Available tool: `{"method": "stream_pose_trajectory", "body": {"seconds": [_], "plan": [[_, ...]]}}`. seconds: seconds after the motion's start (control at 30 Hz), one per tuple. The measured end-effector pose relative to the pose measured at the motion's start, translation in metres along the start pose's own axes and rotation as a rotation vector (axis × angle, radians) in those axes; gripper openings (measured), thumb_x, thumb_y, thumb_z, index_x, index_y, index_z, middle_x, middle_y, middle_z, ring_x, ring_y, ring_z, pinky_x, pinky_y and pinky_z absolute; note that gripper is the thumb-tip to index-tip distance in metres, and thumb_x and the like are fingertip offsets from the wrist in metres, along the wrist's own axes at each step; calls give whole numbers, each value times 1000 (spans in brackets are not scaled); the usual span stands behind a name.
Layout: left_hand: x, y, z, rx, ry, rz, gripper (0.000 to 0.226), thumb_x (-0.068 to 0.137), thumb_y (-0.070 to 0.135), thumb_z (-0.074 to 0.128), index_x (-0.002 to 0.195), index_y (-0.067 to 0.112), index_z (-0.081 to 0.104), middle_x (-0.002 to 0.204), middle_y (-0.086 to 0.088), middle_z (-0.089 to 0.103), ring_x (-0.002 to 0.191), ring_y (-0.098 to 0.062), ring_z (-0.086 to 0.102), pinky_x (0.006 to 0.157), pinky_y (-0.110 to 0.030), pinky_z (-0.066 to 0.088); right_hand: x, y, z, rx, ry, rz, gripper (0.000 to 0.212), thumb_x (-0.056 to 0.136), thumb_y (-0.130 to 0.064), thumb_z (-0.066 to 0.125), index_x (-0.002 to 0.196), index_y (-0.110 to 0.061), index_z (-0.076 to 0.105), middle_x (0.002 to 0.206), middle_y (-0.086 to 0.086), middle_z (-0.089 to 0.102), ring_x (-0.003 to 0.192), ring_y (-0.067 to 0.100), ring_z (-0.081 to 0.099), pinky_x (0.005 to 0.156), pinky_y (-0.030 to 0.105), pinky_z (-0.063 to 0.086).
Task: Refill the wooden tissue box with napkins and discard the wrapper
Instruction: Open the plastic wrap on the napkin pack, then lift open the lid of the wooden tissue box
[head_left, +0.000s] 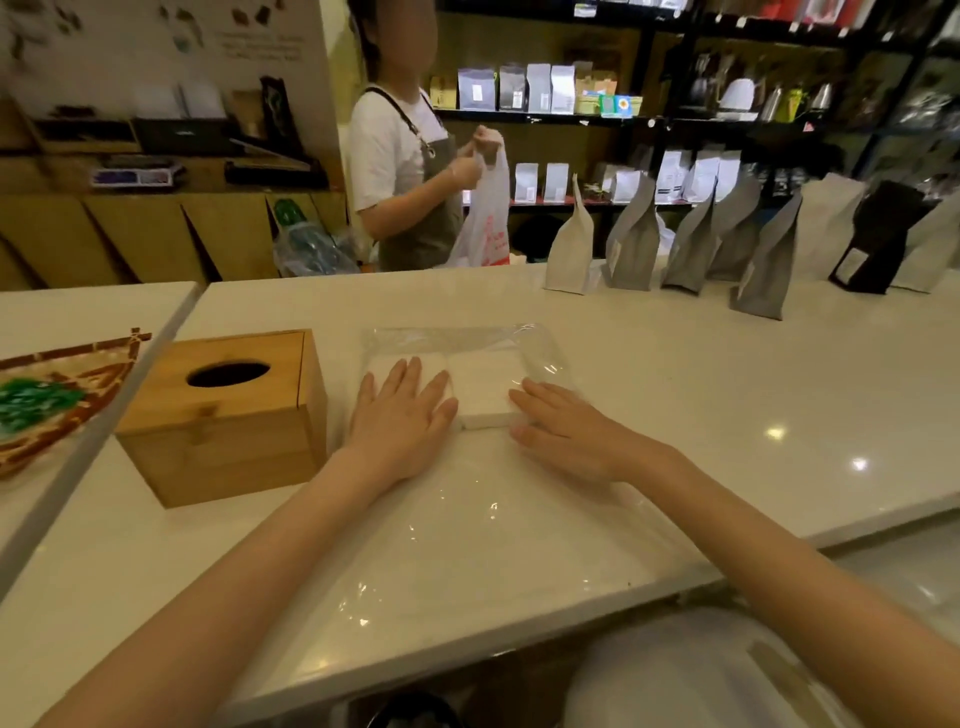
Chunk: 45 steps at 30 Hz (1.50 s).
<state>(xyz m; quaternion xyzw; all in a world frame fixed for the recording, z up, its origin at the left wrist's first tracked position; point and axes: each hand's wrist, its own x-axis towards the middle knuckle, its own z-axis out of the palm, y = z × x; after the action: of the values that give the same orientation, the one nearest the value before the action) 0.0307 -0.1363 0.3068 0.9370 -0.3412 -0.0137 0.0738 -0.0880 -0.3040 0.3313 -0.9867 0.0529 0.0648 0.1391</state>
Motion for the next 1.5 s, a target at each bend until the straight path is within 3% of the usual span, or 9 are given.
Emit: {"method": "stream_pose_trajectory", "body": {"seconds": [0.3,0.5,0.6,0.7,0.83,0.97,1.13,1.27,1.5], "plan": [[-6,7,-10,-183,133,43,55,95,44,19,145,26,9,158,-4,-2,144,-20,-2,117,-41,-2,16,-7,-12,9,149,16,41,96,-34,38,127,-9,49,136,9,47,129,27,37,105,37,30],[-34,41,-44,-175,320,361,68,86,29,47,145,19,14,157,-5,7,144,-19,7,118,-34,5,32,-56,-28,204,189,-45,45,93,-19,40,137,-9,37,141,16,43,127,30,42,105,42,36],[-56,42,-59,-169,402,403,69,80,32,38,144,19,15,156,-2,12,143,-14,7,115,-27,-2,32,-80,-33,233,212,-75,47,96,-8,37,140,1,25,149,20,29,135,32,31,109,34,27],[-72,11,-75,-243,457,291,68,79,43,32,143,26,18,155,8,13,140,-3,5,114,-25,0,28,-102,-38,290,322,-301,47,92,-18,51,138,-14,38,140,4,48,125,19,46,91,20,34],[-90,-57,-93,-335,388,59,68,82,57,47,141,35,21,153,17,15,134,4,11,113,-30,15,47,-124,-26,276,233,-463,58,87,-40,56,139,-28,35,146,-7,40,132,9,36,106,26,29],[-105,-111,-102,-353,252,-204,94,63,77,45,142,33,20,154,11,18,140,-10,18,113,-36,20,64,-148,-16,318,171,-473,72,79,-52,60,141,-33,28,149,-9,35,133,11,33,107,30,28],[-113,-147,-95,-347,105,-220,132,30,96,38,143,31,18,155,13,12,141,-14,16,114,-38,20,79,-155,-8,123,158,-462,82,80,-64,46,146,-24,16,156,-4,18,141,14,20,114,34,18],[-111,-154,-94,-379,134,-204,130,29,93,43,142,32,24,153,13,19,139,-11,19,113,-37,19,83,-153,-8,-106,190,-501,95,69,-78,12,146,-22,15,157,-3,16,143,10,12,116,31,1],[-105,-165,-99,-373,174,-172,104,43,70,63,135,29,40,145,14,38,131,-1,26,112,-34,22,82,-165,-16,-352,234,-536,108,60,-72,-8,145,-14,22,154,4,27,141,19,21,116,33,11]]}}
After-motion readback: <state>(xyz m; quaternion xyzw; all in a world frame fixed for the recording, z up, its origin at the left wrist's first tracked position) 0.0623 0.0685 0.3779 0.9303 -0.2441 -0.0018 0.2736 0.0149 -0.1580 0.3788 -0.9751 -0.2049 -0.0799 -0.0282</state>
